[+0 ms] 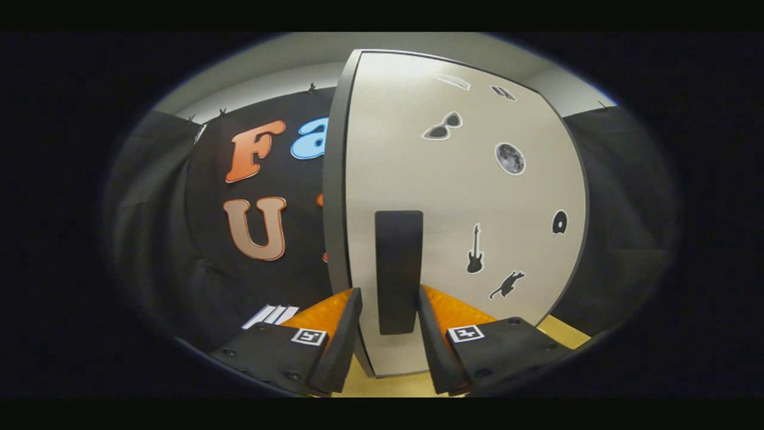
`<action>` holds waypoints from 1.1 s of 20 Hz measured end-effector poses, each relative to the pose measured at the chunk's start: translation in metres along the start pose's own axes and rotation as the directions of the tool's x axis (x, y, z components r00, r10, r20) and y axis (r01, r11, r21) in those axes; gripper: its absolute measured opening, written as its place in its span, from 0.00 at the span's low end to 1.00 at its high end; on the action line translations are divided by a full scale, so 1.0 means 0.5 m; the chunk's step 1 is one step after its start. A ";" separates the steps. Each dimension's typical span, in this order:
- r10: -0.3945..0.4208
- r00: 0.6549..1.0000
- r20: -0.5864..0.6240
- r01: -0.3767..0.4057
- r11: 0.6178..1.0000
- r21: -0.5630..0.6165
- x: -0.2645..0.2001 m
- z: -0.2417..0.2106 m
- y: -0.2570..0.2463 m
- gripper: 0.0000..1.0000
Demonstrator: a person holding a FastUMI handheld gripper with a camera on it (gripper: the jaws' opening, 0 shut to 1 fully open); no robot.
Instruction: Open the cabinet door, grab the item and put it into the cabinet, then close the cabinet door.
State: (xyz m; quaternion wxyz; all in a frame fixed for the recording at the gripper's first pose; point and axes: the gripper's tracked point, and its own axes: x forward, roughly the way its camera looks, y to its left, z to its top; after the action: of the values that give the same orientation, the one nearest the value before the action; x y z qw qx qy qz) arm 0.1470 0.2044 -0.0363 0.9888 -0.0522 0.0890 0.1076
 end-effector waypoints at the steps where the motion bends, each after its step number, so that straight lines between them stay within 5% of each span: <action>1: 0.002 1.000 -0.004 -0.002 1.000 0.010 0.003 0.000 -0.003 0.56; 6: 0.026 0.999 -0.030 -0.025 0.999 0.037 0.006 -0.010 -0.003 0.38; 13: 0.039 0.999 -0.004 -0.039 0.999 0.031 -0.003 -0.014 -0.006 0.27; 22: 0.056 0.998 -0.028 -0.054 0.997 0.063 -0.058 -0.015 -0.013 0.24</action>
State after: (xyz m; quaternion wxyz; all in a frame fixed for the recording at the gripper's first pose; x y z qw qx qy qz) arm 0.1194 0.1913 -0.0375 0.9852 -0.0206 0.1084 0.1312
